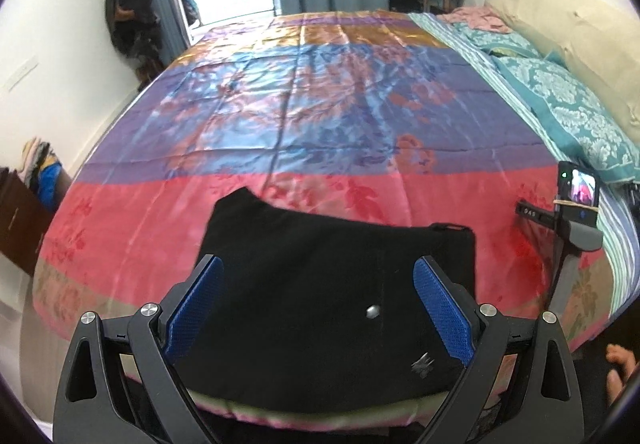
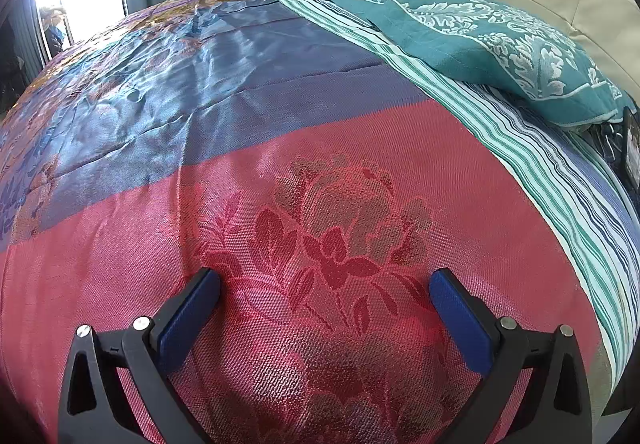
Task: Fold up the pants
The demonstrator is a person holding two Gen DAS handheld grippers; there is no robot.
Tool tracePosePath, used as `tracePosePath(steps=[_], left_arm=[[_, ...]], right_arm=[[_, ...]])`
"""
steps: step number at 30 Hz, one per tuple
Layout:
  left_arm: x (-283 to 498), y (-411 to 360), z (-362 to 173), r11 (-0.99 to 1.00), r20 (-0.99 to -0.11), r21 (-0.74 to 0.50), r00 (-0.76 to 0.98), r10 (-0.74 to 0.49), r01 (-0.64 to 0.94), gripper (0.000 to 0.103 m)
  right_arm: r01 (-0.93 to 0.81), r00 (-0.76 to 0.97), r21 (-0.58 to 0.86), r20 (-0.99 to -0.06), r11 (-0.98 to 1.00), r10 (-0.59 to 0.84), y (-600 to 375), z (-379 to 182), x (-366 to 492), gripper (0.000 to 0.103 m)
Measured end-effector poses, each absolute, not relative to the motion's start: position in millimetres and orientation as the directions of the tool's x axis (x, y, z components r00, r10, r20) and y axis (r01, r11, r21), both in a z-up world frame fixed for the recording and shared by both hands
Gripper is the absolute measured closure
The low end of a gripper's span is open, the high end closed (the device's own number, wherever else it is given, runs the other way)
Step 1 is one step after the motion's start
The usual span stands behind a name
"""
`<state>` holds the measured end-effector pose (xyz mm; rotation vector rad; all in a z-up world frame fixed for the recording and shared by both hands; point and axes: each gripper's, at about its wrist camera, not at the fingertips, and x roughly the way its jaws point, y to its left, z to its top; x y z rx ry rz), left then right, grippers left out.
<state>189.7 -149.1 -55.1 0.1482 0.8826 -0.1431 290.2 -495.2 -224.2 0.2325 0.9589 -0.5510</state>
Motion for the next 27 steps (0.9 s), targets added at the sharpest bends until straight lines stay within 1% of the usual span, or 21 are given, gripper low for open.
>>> tracePosePath(steps=[7,14,19,21,24,27], left_arm=[[177.7,-108.2,-50.5,0.990,-0.768,0.038,0.637,-0.060,0.139,0.006],[172.0,-80.0,-56.0,0.994,-0.785,-0.025,0.613,-0.086,0.107,0.006],[162.1,-56.4,-44.6,0.994,-0.759,-0.065,0.643,-0.107,0.089,0.006],[155.9,-42.5,-42.3,0.995,-0.742,-0.067,0.663,-0.098,0.072,0.006],[151.3,-23.4,-49.3,0.996,-0.742,-0.075,0.665,-0.084,0.042,0.006],[151.8,-8.6,-61.9,0.994,-0.765,-0.109,0.637,-0.091,0.011,0.006]], right_arm=[[0.541,0.451,-0.051,-0.825,0.839,-0.341,-495.3,-224.1,290.1,0.000],[0.541,0.451,-0.051,-0.825,0.839,-0.341,-495.6,-224.0,289.9,0.000],[0.541,0.451,-0.051,-0.825,0.840,-0.341,-495.8,-223.9,289.8,0.000],[0.541,0.451,-0.051,-0.825,0.840,-0.341,-495.5,-224.1,290.0,0.000],[0.541,0.451,-0.051,-0.825,0.840,-0.341,-495.5,-224.1,290.0,0.000],[0.541,0.451,-0.051,-0.825,0.840,-0.341,-495.5,-224.1,290.0,0.000]])
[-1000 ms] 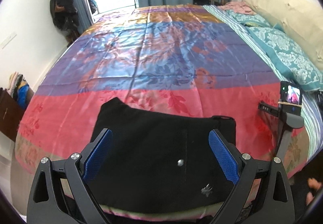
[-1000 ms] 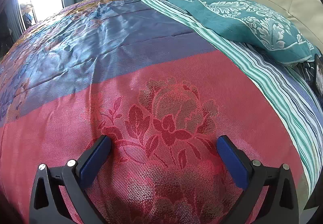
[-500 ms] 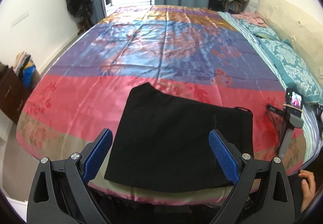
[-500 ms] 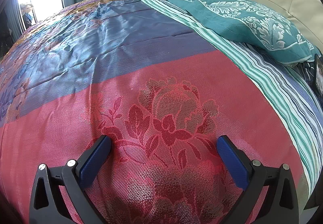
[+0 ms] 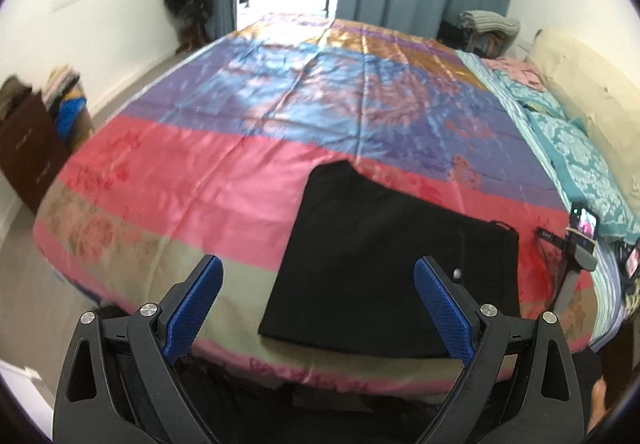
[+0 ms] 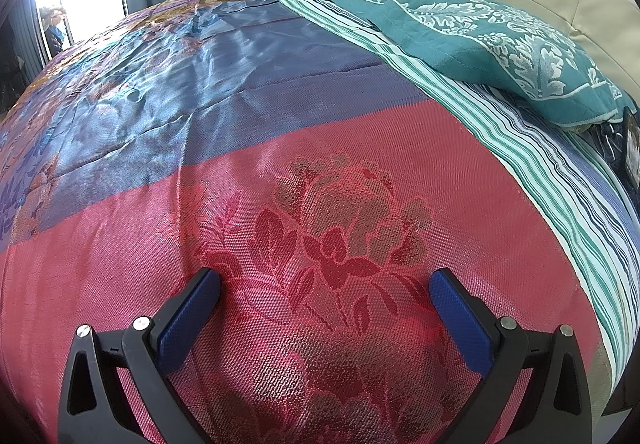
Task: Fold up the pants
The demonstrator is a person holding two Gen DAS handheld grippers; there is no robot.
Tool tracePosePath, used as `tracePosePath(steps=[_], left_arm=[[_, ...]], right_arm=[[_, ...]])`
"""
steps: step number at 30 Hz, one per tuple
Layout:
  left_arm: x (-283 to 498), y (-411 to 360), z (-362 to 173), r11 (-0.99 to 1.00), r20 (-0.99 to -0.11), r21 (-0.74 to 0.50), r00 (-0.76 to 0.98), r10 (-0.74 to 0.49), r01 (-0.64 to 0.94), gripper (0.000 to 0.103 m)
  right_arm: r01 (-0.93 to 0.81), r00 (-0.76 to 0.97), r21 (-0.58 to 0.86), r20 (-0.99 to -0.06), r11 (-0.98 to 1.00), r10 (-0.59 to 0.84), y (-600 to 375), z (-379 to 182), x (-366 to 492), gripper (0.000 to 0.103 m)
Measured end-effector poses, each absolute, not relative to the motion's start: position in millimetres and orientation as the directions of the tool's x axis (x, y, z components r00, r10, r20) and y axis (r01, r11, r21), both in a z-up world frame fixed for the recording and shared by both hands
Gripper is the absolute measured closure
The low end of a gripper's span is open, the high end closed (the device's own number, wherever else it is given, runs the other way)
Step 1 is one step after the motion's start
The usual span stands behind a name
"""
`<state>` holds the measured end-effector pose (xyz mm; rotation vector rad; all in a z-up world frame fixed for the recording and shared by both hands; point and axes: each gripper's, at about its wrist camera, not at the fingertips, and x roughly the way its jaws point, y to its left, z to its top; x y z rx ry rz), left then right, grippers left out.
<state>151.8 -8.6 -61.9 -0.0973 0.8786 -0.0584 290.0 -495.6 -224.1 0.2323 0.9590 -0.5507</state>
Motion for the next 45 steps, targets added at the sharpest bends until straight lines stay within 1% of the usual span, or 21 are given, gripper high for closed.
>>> tracePosePath(steps=[5,9,16,20,23,27,30,33,38,45], left_arm=[[152.3,4.6,-71.3,0.987,-0.777,-0.159,0.618,-0.117,-0.013,0.006],[149.9,10.7,-72.7,0.986,-0.770,-0.169,0.626,-0.123,-0.014,0.006],[154.0,22.3,-82.7,0.982,-0.790,-0.187,0.599,-0.131,-0.031,0.006],[162.2,27.0,-91.3,0.986,-0.828,-0.166,0.543,-0.142,0.005,0.006],[168.4,32.7,-103.1,0.987,-0.869,-0.158,0.470,-0.156,0.036,0.006],[184.0,35.4,-109.4,0.985,-0.895,-0.145,0.410,-0.173,0.098,0.006],[199.0,37.7,-107.2,0.977,-0.895,-0.183,0.393,-0.212,0.110,0.006],[207.0,38.4,-103.9,0.976,-0.882,-0.191,0.418,-0.217,0.105,0.006],[214.9,37.5,-120.7,0.973,-0.884,-0.221,0.407,-0.230,0.071,0.006],[211.4,32.3,-132.0,0.977,-0.889,-0.199,0.406,-0.211,0.072,0.006]], right_arm=[[0.541,0.451,-0.051,-0.825,0.840,-0.341,-495.6,-224.1,290.0,0.000],[0.541,0.451,-0.051,-0.825,0.840,-0.341,-495.6,-224.2,290.0,0.000],[0.541,0.451,-0.051,-0.825,0.840,-0.341,-495.6,-224.1,290.0,0.000],[0.541,0.451,-0.051,-0.825,0.840,-0.341,-495.6,-224.2,290.0,0.000],[0.541,0.451,-0.051,-0.825,0.840,-0.341,-495.8,-224.1,289.9,0.000],[0.541,0.451,-0.051,-0.825,0.840,-0.341,-496.0,-224.0,289.8,0.000],[0.541,0.451,-0.051,-0.825,0.840,-0.341,-495.6,-224.2,290.0,0.000],[0.541,0.451,-0.051,-0.825,0.840,-0.341,-495.7,-224.1,290.0,0.000],[0.541,0.451,-0.051,-0.825,0.840,-0.341,-495.7,-224.2,290.0,0.000],[0.541,0.451,-0.051,-0.825,0.840,-0.341,-495.6,-224.2,290.0,0.000]])
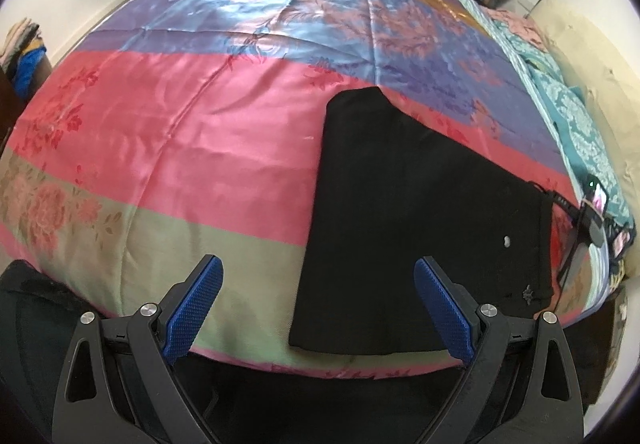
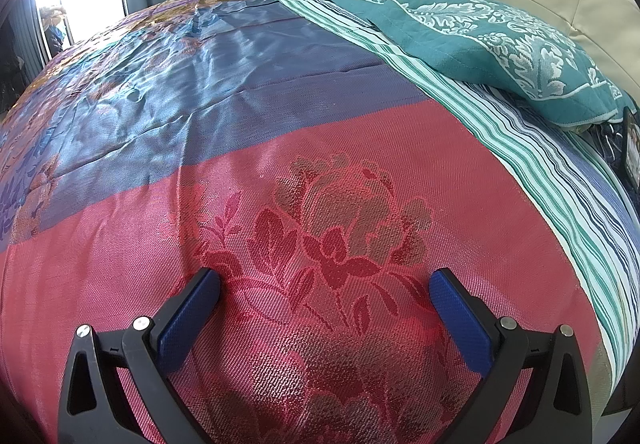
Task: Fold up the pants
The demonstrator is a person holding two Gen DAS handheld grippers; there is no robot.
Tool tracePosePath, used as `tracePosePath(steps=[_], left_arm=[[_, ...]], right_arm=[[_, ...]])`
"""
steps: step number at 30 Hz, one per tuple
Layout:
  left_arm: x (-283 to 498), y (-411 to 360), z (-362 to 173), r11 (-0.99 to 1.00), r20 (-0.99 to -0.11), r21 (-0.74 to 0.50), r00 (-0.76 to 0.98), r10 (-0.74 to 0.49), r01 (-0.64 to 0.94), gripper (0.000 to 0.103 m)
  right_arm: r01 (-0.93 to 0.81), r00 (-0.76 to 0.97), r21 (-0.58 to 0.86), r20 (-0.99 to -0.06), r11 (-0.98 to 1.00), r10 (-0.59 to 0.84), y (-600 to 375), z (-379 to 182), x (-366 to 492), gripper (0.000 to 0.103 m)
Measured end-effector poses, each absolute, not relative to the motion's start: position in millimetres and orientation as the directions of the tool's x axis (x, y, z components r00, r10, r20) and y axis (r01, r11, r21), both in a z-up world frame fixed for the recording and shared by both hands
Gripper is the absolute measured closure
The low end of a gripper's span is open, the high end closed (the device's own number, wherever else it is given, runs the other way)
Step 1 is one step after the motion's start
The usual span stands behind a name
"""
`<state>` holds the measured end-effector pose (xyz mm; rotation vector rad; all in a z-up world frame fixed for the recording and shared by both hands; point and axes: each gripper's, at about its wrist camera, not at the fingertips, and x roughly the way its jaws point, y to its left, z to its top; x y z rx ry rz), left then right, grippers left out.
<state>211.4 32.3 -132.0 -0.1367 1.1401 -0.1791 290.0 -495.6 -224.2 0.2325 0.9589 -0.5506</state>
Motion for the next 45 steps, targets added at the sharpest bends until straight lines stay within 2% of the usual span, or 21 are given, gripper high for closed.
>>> tracePosePath(steps=[25,40,45], left_arm=[[204.2,37.5,-143.5,0.984,-0.900,-0.178,0.400,-0.171,0.021,0.006],[224.8,31.2,-168.3,0.994,-0.922,-0.107,0.371,-0.110,0.029,0.006],[238.2,26.8,-165.9,0.990,-0.915,-0.130,0.378,-0.142,0.056,0.006]], right_arm=[[0.541,0.451,-0.051,-0.825,0.840,-0.340,-495.8,-224.2,290.0,0.000],[0.541,0.451,-0.051,-0.825,0.840,-0.340,-495.8,-224.2,290.0,0.000],[0.541,0.451,-0.051,-0.825,0.840,-0.340,-495.7,-224.2,290.1,0.000]])
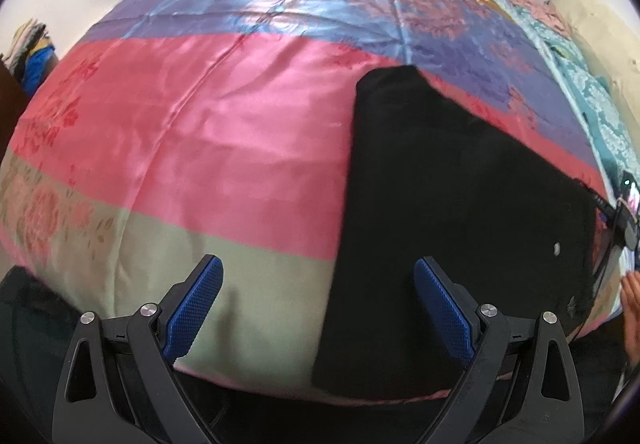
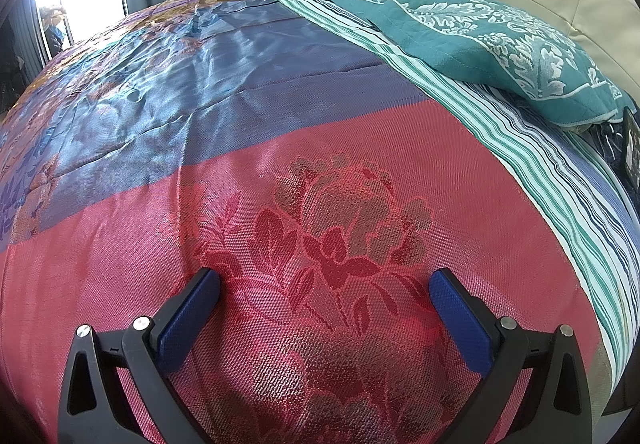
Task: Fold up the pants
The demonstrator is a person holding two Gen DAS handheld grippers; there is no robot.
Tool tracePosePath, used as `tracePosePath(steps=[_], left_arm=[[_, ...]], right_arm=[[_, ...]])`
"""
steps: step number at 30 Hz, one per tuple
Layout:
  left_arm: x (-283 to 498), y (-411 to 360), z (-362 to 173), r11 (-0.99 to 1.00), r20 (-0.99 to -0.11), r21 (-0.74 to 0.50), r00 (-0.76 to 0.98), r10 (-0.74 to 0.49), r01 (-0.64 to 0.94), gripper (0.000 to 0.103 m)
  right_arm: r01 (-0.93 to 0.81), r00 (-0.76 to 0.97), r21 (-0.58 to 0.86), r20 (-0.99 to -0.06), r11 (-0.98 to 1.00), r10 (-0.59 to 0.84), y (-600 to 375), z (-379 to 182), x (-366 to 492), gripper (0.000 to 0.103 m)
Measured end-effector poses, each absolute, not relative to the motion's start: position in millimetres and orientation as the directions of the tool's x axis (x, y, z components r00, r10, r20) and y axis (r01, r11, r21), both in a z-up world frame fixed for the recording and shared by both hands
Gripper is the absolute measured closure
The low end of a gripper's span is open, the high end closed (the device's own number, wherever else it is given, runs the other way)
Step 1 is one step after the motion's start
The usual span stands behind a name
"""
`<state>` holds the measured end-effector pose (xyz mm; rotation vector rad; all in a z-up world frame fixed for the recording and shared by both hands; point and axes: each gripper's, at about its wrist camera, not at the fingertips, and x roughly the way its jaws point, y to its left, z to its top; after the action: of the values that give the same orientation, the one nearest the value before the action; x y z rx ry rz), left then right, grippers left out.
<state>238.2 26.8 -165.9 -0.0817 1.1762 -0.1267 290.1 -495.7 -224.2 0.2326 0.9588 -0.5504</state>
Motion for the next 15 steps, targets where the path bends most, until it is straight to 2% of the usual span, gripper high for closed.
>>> tracePosePath(steps=[11,15], left_arm=[[255.1,-6.0,-165.0,0.960,-0.916,-0.193,0.315,-0.250,0.201,0.006],[269.8,6.0,-169.0,0.955,-0.916,-0.227,0.292,-0.275,0.188,0.006]], right_arm=[[0.550,0.433,-0.062,-0.831,0.833,-0.348,-494.8,-222.5,294.9,0.000],[0.549,0.434,0.049,-0.870,0.834,-0.234,-501.5,-207.1,287.4,0.002]])
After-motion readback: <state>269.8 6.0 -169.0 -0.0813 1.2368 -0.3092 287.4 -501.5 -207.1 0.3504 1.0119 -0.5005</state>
